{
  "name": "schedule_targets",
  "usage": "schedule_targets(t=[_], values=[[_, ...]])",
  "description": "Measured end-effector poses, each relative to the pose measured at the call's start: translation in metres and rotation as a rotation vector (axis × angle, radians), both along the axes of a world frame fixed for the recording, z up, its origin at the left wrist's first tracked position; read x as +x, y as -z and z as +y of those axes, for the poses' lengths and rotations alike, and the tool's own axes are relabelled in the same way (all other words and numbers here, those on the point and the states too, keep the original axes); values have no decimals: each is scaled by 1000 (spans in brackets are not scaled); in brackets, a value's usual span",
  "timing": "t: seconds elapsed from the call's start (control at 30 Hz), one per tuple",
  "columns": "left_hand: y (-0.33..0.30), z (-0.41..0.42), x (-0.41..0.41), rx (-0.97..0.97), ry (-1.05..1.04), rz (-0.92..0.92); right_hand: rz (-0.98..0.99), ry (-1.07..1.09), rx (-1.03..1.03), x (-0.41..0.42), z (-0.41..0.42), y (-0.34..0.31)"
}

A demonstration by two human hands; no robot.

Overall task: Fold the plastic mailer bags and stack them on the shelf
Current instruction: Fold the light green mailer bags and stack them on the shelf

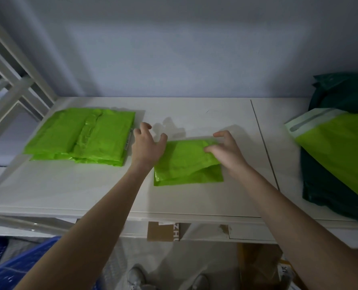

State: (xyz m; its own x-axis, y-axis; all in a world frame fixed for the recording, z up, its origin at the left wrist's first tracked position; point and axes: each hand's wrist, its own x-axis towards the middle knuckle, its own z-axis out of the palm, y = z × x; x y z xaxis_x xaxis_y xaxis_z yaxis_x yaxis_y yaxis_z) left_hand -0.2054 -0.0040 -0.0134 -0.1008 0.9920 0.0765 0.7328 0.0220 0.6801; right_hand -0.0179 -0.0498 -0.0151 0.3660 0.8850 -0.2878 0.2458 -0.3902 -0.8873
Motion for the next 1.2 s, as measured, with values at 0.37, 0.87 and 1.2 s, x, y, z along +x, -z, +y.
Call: schedule_targets(t=[0.37, 0.87, 1.2], values=[[-5, -18, -18, -553, -32, -406, 24, 86, 54, -4, -4, 3], [11, -4, 7, -342, 50, -430, -298, 59, 149, 8, -8, -3], [19, -2, 5, -273, 35, -409, -315, 37, 206, 7, -17, 5]])
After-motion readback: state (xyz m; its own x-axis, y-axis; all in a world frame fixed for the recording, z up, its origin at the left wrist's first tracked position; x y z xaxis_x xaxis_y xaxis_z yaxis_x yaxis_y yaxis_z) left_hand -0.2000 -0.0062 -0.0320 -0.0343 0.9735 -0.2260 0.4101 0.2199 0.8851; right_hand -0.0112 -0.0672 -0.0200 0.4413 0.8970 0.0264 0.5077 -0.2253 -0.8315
